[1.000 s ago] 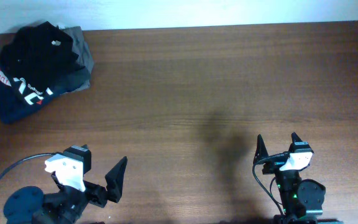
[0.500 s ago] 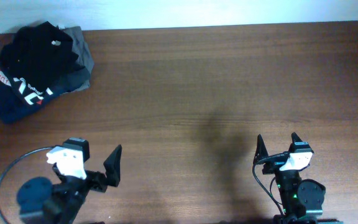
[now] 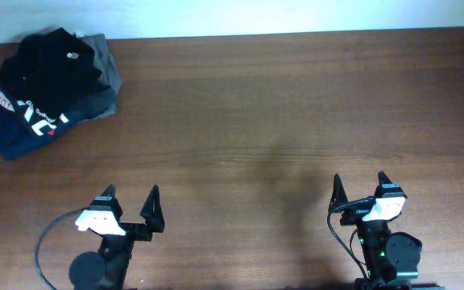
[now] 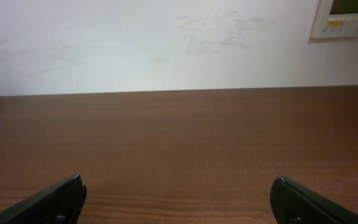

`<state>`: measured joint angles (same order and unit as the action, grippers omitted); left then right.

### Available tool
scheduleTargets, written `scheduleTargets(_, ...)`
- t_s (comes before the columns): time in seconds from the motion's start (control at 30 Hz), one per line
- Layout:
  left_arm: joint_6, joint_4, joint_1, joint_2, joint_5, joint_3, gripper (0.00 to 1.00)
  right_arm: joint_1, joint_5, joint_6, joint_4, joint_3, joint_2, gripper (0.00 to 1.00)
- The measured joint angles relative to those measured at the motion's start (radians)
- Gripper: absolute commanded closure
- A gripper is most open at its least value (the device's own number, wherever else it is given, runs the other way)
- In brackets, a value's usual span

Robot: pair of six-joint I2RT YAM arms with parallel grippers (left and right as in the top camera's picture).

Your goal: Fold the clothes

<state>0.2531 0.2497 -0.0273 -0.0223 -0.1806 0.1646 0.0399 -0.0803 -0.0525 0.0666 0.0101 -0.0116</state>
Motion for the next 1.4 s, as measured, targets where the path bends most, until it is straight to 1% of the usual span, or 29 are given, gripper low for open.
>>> scheduleTargets(0.13, 0.047, -0.086, 0.000, 0.006, 0.050, -0.074, 0.01, 0.000, 0.000, -0.001, 0.000, 0.000, 0.000, 0.01)
scheduleTargets(0.23, 0.088, -0.192, 0.000, 0.007, 0.095, -0.131, 0.01, 0.000, 0.000, -0.001, 0.000, 0.000, 0.000, 0.01)
scheduleTargets(0.37, 0.094, -0.211, 0.002, 0.007, 0.130, -0.146, 0.01, 0.000, 0.000, 0.000, 0.000, 0.000, 0.000, 0.01)
scheduleTargets(0.43, 0.088, -0.190, 0.003, 0.008, 0.139, -0.146, 0.01, 0.000, 0.000, 0.000, 0.000, 0.000, 0.000, 0.01)
scheduleTargets(0.5, 0.067, -0.171, 0.005, 0.008, 0.142, -0.148, 0.01, 0.000, 0.000, 0.000, 0.000, 0.000, 0.000, 0.01)
scheduleTargets(0.57, 0.018, -0.171, 0.014, 0.008, 0.142, -0.148, 0.01, 0.000, 0.000, -0.001, 0.000, 0.000, 0.000, 0.01)
scheduleTargets(0.63, -0.057, -0.171, 0.033, 0.008, 0.141, -0.148, 0.01, 0.000, 0.000, 0.000, 0.000, 0.000, 0.000, 0.01)
scheduleTargets(0.8, -0.142, -0.171, 0.047, 0.008, 0.141, -0.148, 0.01, 0.000, 0.000, -0.001, 0.000, 0.000, 0.000, 0.01)
scheduleTargets(1.07, -0.179, -0.171, 0.047, 0.008, 0.141, -0.148, 0.01, 0.000, 0.000, -0.001, 0.000, 0.000, 0.000, 0.01)
scheduleTargets(1.4, -0.182, -0.171, 0.047, 0.008, 0.141, -0.148, 0.01, 0.000, 0.000, -0.001, 0.000, 0.000, 0.000, 0.01)
